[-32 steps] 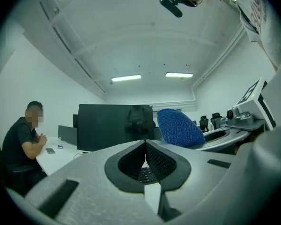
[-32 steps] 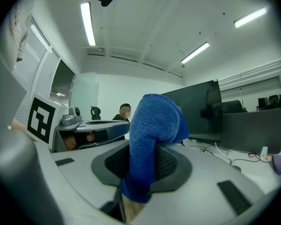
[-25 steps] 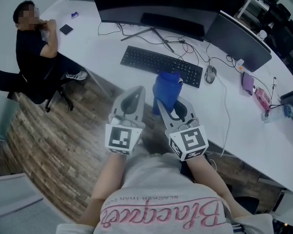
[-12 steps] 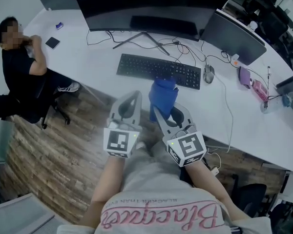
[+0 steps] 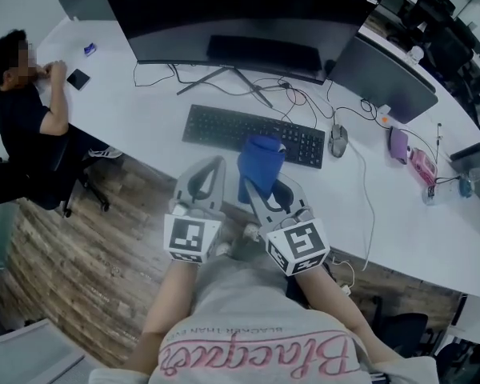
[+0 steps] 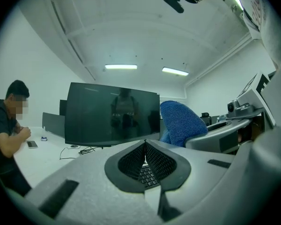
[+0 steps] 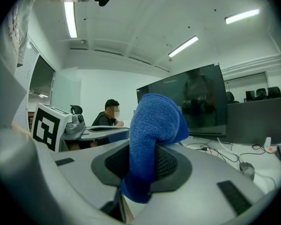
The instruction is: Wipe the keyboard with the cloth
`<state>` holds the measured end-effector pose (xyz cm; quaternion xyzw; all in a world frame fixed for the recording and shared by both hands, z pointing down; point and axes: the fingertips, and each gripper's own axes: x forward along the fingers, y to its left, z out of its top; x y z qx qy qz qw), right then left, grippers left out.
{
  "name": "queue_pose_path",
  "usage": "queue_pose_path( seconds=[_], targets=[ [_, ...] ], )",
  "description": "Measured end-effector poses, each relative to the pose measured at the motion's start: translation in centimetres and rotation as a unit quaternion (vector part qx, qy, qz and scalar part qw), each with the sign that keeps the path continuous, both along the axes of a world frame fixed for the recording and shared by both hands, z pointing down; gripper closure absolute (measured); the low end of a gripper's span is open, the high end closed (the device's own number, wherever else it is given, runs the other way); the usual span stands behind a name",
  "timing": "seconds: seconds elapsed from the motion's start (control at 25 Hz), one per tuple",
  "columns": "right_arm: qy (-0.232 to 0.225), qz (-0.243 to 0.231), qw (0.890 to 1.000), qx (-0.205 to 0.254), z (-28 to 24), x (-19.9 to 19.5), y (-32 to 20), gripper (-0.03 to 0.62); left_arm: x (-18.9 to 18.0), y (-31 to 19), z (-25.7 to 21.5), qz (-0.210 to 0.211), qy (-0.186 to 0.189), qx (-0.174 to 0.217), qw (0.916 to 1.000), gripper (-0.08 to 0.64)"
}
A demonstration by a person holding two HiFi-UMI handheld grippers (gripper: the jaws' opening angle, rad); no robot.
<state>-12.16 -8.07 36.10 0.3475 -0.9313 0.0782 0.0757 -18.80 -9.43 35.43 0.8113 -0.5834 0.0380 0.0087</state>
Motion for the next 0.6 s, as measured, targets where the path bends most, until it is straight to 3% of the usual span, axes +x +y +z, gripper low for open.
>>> queue_pose_path(
  seconds=[0.6],
  targets=[
    [-0.016, -0.036, 0.998, -0.047, 2.0, 0.8, -6.2, 0.495, 0.3, -5.9, 1.9, -0.039, 0.001, -0.037, 0.9986, 0.554]
  ],
)
